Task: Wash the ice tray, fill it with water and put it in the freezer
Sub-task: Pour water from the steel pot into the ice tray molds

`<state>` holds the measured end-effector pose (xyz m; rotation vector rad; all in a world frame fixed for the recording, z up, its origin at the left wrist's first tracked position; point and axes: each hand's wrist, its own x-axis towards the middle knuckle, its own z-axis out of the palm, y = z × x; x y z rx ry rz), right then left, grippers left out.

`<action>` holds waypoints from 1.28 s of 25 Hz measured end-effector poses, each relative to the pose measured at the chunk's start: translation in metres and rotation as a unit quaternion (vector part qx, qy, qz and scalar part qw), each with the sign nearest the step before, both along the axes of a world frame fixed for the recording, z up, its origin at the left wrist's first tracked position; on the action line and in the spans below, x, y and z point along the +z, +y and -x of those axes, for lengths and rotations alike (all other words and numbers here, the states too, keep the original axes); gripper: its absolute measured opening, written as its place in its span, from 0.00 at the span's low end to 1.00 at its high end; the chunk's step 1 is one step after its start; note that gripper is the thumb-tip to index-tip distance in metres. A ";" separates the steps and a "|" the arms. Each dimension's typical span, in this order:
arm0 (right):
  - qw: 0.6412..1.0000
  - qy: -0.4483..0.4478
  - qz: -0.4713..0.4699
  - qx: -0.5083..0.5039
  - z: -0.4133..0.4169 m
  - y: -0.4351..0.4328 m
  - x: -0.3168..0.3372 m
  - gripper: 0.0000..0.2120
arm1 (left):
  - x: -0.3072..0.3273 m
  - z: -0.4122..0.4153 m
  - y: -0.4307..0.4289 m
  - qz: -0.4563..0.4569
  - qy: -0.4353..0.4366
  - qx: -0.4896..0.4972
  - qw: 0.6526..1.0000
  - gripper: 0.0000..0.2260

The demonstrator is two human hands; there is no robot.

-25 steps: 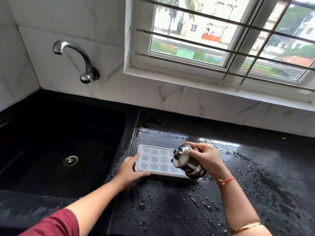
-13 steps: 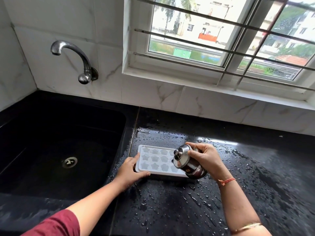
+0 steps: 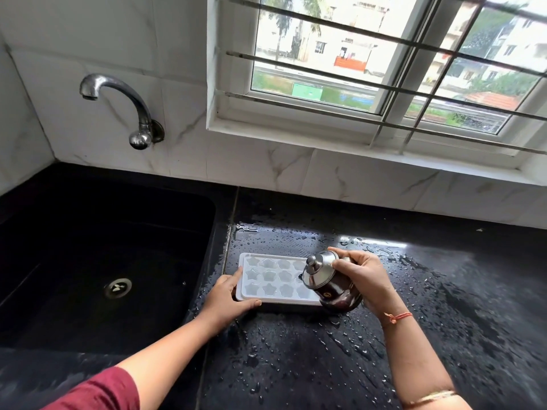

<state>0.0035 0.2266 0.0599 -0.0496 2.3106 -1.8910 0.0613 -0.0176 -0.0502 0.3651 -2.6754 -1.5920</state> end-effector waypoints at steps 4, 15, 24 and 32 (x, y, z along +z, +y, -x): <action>0.999 -0.014 0.039 -0.030 -0.007 0.003 0.004 0.08 | 0.001 -0.001 0.001 0.018 0.000 -0.005 1.000 0.40; 0.993 0.041 -0.092 -0.066 -0.023 0.007 0.004 0.04 | 0.000 -0.003 0.001 0.032 0.005 -0.016 0.999 0.39; 0.988 0.056 -0.115 -0.087 -0.027 0.004 0.005 0.09 | -0.002 -0.003 0.000 0.044 0.015 -0.019 0.999 0.39; 0.987 0.055 -0.121 -0.086 -0.031 0.000 0.006 0.16 | -0.002 -0.002 -0.001 0.040 0.019 -0.017 0.999 0.39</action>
